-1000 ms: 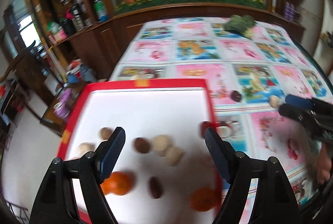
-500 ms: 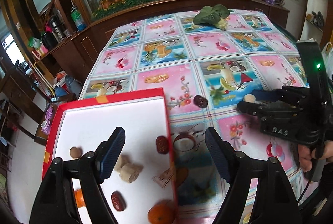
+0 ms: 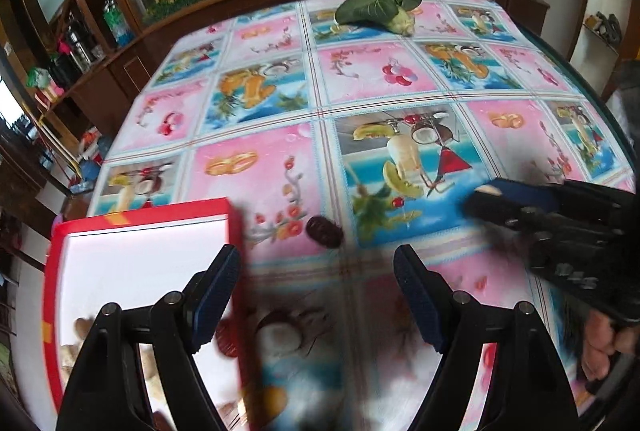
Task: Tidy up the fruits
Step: 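Grasp a pale cube with the right tool while the left tool grasps a dark date, then carry the cube into the tray and open the right tool while the left tool releases its date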
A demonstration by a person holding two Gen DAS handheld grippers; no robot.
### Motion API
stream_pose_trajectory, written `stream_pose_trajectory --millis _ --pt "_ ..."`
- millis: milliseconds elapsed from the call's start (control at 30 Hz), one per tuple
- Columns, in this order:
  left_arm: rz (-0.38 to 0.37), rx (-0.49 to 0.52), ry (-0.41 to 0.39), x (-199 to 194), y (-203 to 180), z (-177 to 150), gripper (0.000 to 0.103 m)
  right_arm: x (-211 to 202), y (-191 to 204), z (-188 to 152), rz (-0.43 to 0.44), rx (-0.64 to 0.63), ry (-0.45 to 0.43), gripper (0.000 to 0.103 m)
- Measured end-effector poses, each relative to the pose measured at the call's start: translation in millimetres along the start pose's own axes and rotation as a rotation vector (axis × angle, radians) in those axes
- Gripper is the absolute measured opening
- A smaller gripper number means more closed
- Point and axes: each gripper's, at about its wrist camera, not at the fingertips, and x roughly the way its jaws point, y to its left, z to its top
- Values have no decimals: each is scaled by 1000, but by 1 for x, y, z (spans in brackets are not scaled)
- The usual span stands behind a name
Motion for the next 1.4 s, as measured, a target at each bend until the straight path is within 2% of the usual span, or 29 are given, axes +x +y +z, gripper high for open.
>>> stream_pose_trajectory --millis 133,467,700,967,1067,1167,1400 --pt "20 -11 23 16 -5 9 76 -13 -8 6 24 42 -37 29" --pt "-4 -64 72 37 3 8 48 -21 -12 9 63 83 -48 29" --pt "-46 -38 51 37 -5 8 24 -20 -13 8 58 88 -53 29" --pt "-58 -12 31 32 -12 4 23 -19 -13 7 64 82 -48 29" --pt "-71 -5 1 14 -15 2 23 -20 -11 7 82 73 -52 29" --pt "-81 -13 -65 -19 -6 4 23 -23 -5 6 103 55 -72 29" --pt "5 -94 -323 -136 46 -5 23 -45 16 1 199 -8 -189 29"
